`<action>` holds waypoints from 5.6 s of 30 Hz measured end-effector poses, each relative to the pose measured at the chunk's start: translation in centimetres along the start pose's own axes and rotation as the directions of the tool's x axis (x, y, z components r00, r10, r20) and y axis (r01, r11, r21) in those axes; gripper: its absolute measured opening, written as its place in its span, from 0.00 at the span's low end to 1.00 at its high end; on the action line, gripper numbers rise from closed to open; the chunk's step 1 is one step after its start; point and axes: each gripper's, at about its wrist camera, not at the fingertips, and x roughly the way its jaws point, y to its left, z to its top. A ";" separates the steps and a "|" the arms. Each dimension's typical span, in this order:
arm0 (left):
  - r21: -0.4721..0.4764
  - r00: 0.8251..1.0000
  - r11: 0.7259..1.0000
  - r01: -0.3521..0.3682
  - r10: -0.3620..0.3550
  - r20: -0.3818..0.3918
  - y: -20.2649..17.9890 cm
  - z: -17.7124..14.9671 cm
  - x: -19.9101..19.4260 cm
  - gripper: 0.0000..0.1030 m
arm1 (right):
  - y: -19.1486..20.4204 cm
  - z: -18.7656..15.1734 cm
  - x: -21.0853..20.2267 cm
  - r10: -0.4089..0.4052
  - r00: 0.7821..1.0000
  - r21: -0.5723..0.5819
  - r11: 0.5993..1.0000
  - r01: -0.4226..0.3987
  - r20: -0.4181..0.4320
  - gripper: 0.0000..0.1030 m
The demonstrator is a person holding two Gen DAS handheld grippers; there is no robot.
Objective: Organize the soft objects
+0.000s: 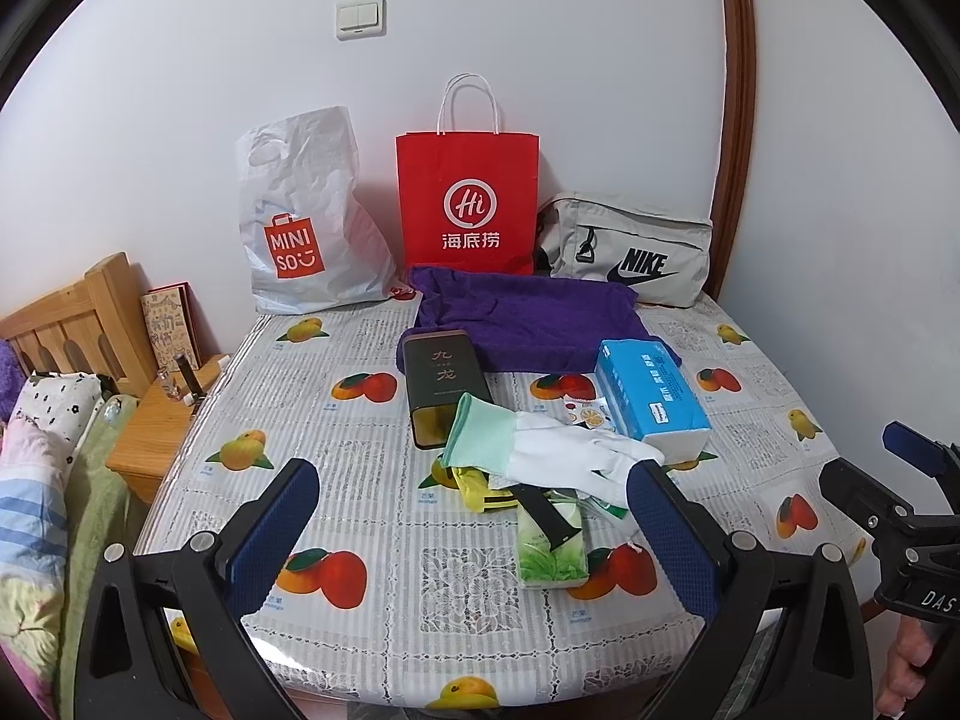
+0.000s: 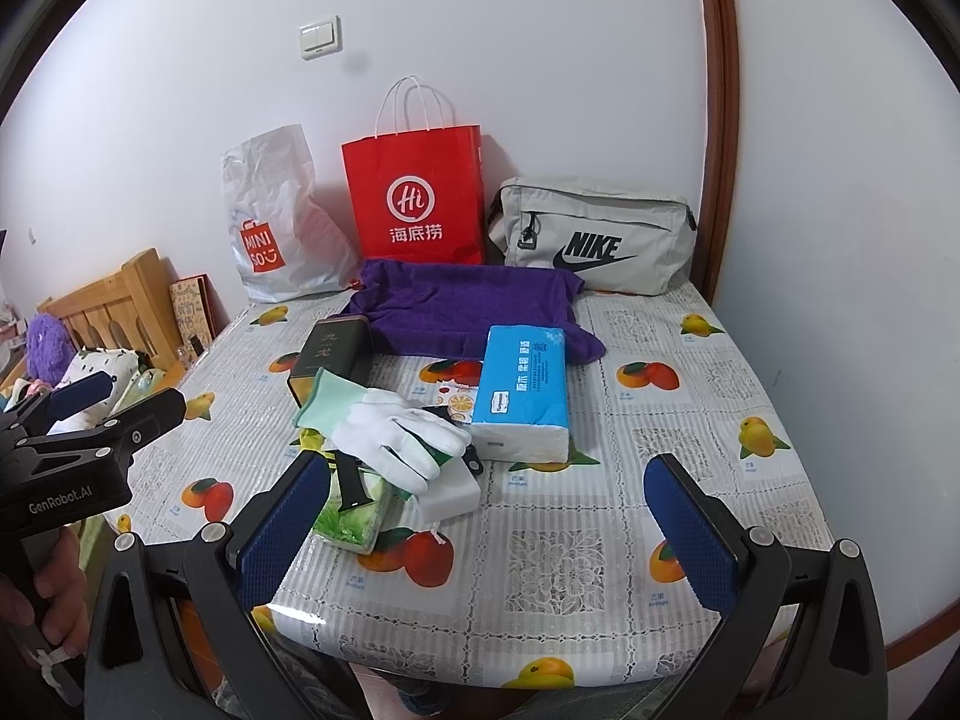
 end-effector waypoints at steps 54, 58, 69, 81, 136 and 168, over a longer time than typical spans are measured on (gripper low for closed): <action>0.041 0.946 0.969 0.245 -0.229 -0.231 -4.6 -1.8 17.4 1.00 | -2.4 -4.2 11.2 0.050 0.986 0.023 0.999 -0.047 -0.162 1.00; 0.089 0.936 0.961 0.261 -0.229 -0.267 -6.2 -1.8 19.4 1.00 | -3.1 -4.6 11.9 0.069 0.982 0.037 0.997 -0.063 -0.175 1.00; 0.076 0.922 0.934 0.348 -0.327 -0.206 -5.0 -0.4 17.6 0.25 | -4.0 -5.2 13.5 0.086 0.974 0.083 0.994 -0.070 -0.211 1.00; 0.022 0.953 0.958 0.285 -0.281 -0.117 0.4 0.7 13.0 0.22 | -2.3 -5.2 12.6 0.093 0.975 0.038 0.995 -0.087 -0.204 1.00; -0.027 0.975 0.999 0.043 -0.047 -0.218 11.4 -6.8 20.9 0.38 | 7.8 -1.2 22.7 0.073 0.937 -0.391 0.895 -0.213 -0.343 0.66; -0.084 0.967 0.994 0.070 -0.088 -0.238 8.7 -5.0 18.0 0.30 | -4.6 -6.7 15.3 0.151 0.948 -0.079 0.981 -0.179 -0.279 0.31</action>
